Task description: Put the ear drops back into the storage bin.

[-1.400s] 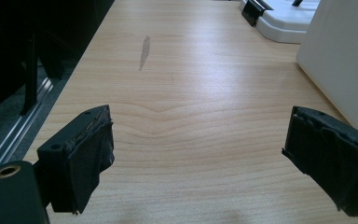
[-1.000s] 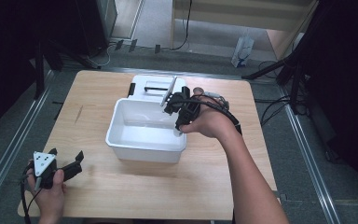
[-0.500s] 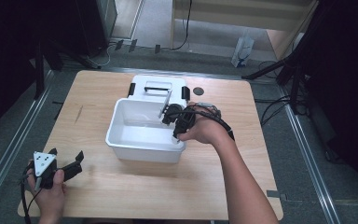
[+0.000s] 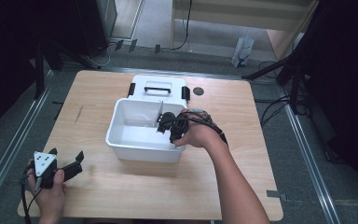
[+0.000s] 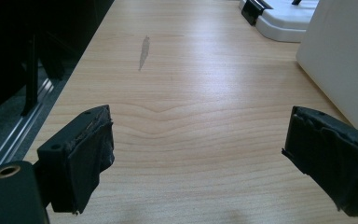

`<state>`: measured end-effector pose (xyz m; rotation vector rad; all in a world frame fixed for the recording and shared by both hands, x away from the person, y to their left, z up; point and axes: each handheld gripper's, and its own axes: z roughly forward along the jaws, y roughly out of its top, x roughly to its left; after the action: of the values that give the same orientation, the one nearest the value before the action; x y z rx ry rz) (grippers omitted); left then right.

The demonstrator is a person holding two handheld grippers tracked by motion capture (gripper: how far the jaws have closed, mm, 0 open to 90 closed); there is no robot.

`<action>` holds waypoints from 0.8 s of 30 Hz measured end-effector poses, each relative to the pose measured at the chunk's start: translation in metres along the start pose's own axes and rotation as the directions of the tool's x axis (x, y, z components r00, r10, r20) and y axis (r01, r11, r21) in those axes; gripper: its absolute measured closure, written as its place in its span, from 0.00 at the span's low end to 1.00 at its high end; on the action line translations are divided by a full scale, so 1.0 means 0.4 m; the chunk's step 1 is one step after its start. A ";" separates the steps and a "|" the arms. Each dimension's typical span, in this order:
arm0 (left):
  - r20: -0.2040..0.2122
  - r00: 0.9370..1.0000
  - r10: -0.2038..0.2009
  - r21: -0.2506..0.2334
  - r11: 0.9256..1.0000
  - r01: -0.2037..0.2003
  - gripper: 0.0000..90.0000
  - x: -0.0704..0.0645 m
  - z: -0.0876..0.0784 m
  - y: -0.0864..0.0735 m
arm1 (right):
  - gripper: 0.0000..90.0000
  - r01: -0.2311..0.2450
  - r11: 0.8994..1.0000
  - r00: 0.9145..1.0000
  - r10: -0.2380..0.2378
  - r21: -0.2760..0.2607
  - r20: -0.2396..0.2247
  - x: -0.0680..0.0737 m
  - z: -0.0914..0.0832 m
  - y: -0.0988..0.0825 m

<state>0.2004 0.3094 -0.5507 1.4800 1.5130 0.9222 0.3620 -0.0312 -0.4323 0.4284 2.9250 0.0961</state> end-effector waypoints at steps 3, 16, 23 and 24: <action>0.000 1.000 0.000 0.000 1.000 0.000 0.10 0.000 0.000 0.000 | 0.80 -0.007 1.000 1.000 0.006 0.008 0.007 0.001 0.002 0.003; 0.001 1.000 0.002 0.002 1.000 -0.002 0.10 0.000 0.000 0.000 | 0.69 -0.011 0.999 0.999 0.012 0.035 -0.031 0.005 0.012 0.012; 0.001 1.000 0.002 0.002 1.000 -0.002 0.10 0.000 0.000 0.000 | 0.54 -0.059 0.995 0.997 0.055 -0.083 -0.050 -0.001 -0.036 0.006; 0.001 1.000 0.001 0.002 1.000 -0.001 0.10 0.000 0.000 0.000 | 0.46 -0.074 0.991 0.996 0.067 -0.115 -0.061 -0.001 -0.055 0.003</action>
<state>0.2005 0.3095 -0.5507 1.4824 1.5129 0.9207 0.3586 -0.0309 -0.4107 0.5185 2.9397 0.2933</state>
